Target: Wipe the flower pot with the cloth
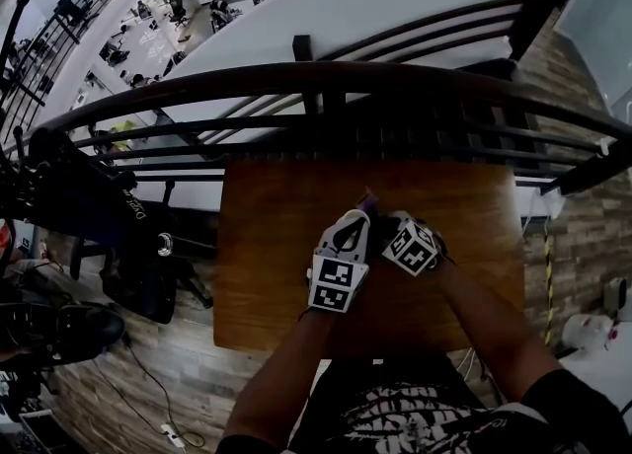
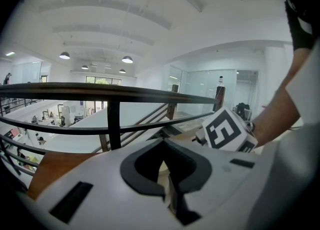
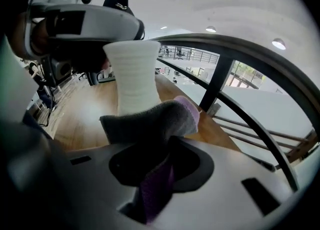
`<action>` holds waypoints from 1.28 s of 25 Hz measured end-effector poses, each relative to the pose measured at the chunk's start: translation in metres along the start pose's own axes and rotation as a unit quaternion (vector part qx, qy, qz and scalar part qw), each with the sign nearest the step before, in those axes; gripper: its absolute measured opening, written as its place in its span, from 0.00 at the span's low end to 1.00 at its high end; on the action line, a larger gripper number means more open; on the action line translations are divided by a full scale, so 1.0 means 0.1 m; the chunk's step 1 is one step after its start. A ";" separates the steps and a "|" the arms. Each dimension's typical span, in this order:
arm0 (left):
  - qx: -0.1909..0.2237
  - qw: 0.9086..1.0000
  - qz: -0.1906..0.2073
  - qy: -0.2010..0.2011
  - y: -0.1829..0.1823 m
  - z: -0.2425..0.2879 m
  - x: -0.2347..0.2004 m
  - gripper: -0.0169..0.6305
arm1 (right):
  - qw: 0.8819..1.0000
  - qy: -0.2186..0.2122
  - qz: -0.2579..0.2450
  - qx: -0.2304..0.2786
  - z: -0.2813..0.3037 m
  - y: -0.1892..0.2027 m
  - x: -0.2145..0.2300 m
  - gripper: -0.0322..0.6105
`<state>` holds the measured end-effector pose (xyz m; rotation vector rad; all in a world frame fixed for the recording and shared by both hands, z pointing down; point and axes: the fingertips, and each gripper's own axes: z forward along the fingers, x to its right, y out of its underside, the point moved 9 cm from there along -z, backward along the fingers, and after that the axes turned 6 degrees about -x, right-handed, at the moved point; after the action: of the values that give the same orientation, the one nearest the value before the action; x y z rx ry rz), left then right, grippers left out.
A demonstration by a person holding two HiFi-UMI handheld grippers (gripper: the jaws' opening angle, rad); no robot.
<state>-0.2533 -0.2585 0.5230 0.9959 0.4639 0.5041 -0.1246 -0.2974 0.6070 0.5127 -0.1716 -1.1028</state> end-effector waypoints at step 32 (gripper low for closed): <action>0.027 0.998 -0.012 0.051 -0.10 -0.24 1.02 0.02 | 0.987 0.021 0.137 0.084 -1.45 1.00 -0.58 0.18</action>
<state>-0.1842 -0.1862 0.4892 1.0181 0.5827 0.5247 -0.0143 -0.1664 0.5351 0.6425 -0.2918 -0.8127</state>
